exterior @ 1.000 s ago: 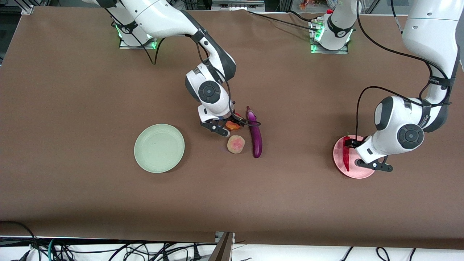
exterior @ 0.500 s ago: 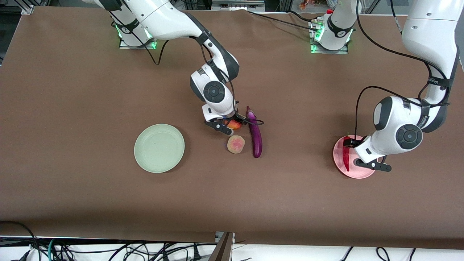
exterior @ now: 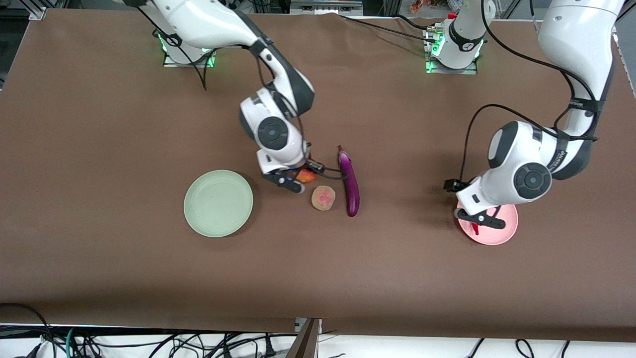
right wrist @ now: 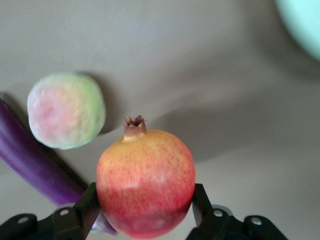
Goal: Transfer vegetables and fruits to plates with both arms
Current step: 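Carry the pomegranate to the green plate while the left gripper reaches the eggplant, then release the pomegranate on the green plate while the left gripper grasps the eggplant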
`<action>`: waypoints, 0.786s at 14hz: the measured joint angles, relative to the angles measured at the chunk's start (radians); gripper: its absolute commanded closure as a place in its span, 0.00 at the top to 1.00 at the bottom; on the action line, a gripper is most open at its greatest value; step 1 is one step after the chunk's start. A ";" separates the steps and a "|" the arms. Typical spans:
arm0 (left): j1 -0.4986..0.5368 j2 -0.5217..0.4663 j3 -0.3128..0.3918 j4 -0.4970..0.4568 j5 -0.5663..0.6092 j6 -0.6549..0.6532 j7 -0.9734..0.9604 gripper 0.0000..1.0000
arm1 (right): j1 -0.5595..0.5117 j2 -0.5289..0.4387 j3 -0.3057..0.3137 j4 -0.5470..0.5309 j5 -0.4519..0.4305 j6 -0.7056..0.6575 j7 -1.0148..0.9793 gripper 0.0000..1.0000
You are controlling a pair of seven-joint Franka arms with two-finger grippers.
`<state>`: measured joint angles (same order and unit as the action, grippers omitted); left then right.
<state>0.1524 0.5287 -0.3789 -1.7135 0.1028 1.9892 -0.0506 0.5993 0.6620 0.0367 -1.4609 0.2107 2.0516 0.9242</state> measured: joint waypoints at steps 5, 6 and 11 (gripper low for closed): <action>-0.053 0.009 -0.096 -0.004 -0.175 0.098 -0.159 1.00 | -0.143 -0.076 -0.068 -0.003 -0.007 -0.226 -0.366 0.28; -0.088 0.018 -0.098 -0.006 -0.183 0.148 -0.209 1.00 | -0.148 -0.076 -0.107 -0.008 -0.007 -0.237 -0.438 0.29; -0.223 0.127 -0.097 -0.028 -0.184 0.399 -0.335 1.00 | -0.181 -0.021 -0.183 -0.027 -0.033 -0.174 -0.590 0.64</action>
<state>-0.0704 0.6561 -0.4756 -1.7418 -0.0812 2.3877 -0.3854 0.4186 0.6405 -0.1467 -1.4882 0.1782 1.8779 0.3341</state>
